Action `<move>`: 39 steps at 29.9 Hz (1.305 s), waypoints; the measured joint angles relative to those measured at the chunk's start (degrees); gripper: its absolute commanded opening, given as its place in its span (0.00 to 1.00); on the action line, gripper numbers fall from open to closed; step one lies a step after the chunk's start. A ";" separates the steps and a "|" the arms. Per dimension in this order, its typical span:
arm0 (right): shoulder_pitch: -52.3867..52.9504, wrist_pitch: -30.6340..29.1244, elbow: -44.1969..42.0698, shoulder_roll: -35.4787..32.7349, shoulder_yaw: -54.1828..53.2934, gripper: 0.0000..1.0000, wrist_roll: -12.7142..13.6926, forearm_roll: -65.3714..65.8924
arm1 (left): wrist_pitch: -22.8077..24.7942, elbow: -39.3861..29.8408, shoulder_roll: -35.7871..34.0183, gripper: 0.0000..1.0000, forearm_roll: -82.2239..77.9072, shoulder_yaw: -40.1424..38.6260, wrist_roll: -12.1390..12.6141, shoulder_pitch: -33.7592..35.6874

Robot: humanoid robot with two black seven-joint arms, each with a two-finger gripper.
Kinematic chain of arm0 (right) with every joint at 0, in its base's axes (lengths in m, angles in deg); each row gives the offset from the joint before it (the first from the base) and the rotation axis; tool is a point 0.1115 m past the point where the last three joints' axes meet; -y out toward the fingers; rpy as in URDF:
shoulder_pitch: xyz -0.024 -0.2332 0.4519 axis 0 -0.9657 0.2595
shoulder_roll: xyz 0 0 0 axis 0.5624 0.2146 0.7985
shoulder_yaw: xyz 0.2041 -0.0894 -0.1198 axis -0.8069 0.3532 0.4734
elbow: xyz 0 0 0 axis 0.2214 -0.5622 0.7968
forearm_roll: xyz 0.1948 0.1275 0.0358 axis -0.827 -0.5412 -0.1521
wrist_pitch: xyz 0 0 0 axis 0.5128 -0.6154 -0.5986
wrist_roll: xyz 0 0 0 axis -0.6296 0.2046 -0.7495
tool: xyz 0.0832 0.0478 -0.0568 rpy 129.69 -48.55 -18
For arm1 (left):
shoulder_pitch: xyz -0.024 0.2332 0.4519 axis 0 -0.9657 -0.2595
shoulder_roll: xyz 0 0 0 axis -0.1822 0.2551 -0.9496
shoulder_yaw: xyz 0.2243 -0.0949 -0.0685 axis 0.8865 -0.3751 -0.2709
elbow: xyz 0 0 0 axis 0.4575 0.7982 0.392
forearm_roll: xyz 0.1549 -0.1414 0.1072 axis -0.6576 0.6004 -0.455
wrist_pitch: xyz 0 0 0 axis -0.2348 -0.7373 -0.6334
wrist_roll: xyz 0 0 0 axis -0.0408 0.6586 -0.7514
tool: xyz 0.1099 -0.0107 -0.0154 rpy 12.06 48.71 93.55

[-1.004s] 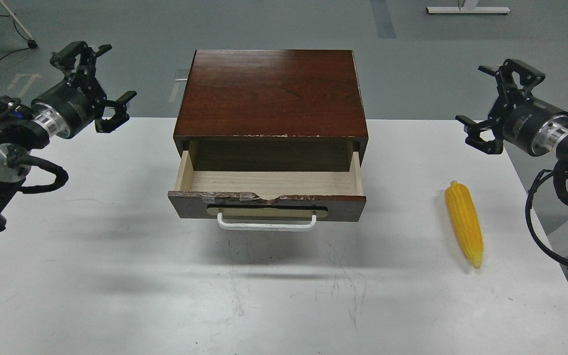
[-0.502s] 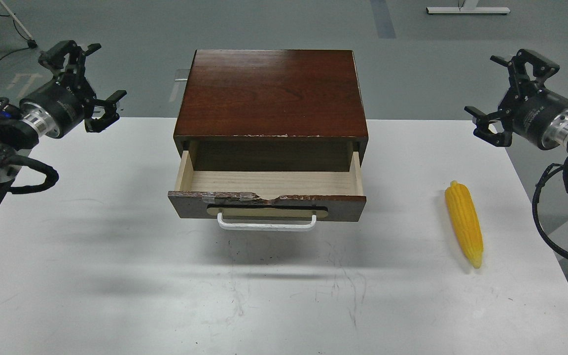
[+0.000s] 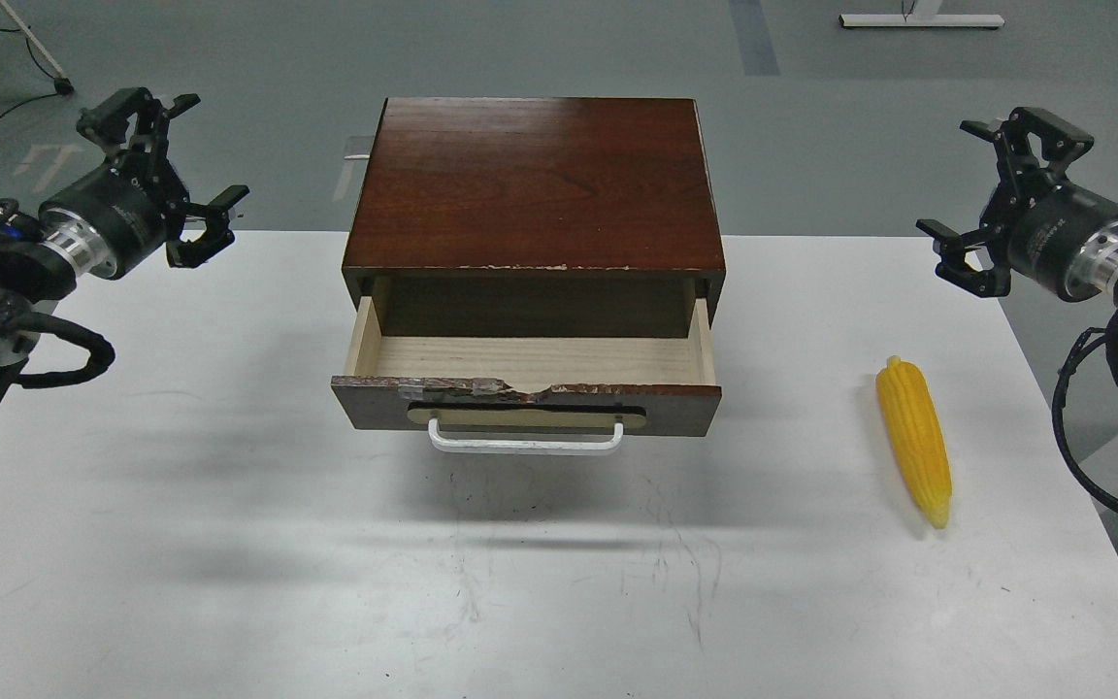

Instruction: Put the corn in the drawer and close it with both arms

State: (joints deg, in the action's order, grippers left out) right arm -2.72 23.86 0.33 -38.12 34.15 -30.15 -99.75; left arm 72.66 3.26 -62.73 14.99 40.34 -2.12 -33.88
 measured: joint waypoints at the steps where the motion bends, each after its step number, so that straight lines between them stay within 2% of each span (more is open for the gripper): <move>1: -0.18 -0.17 0.06 -0.23 0.14 1.00 0.04 0.34 | 0.03 0.00 0.00 0.98 0.00 0.00 0.00 -0.08; 7: 0.27 -0.47 0.22 -0.48 2.72 0.98 0.25 6.20 | 0.11 0.00 0.46 0.98 0.09 -0.02 -0.18 -1.70; 8: 0.37 -0.05 0.22 -0.51 2.95 0.89 0.24 8.37 | 0.11 0.00 0.47 0.98 0.10 -0.03 -0.31 -2.00; 10: 0.68 1.29 0.16 -0.61 3.20 0.85 -0.03 13.25 | 0.10 0.10 0.47 0.98 0.10 -0.10 -0.59 -2.27; 12: 1.16 5.64 0.10 -0.80 3.50 0.86 -0.28 22.43 | 0.04 0.40 0.37 0.98 0.11 -0.14 -0.83 -2.44; 14: 1.55 13.71 0.68 -1.85 4.24 0.88 -0.36 34.99 | 0.01 0.68 0.13 0.98 0.11 -0.15 -0.95 -2.83; 16: 1.72 17.67 2.13 -4.06 5.10 0.91 -0.36 46.67 | 0.01 0.78 -0.01 0.98 0.11 -0.17 -1.03 -3.14; 18: 1.76 18.34 4.40 -6.64 5.77 0.91 -0.31 59.27 | 0.01 0.78 -0.03 0.98 0.11 -0.17 -1.04 -3.28; 20: 1.45 16.22 7.06 -9.21 6.53 0.91 -0.16 70.37 | -0.01 0.80 -0.03 0.98 0.10 -0.17 -1.04 -3.42; 22: 1.09 14.17 8.69 -10.44 8.44 0.91 -0.02 75.59 | -0.03 0.80 0.11 0.98 0.05 -0.13 -1.04 -3.61; 29: 0.19 12.87 9.24 -8.76 19.02 0.91 0.37 78.69 | -0.15 0.69 0.69 0.98 0.02 -0.01 -1.04 -4.07; 39: -6.37 13.95 6.53 -0.56 20.86 0.90 1.40 78.44 | -0.15 0.75 0.29 0.98 -0.07 -0.04 -1.04 -5.09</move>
State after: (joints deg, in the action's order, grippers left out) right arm -9.09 37.81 6.86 -38.68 55.01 -28.74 -21.30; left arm 72.51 4.01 -62.43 14.92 40.31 -3.16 -38.97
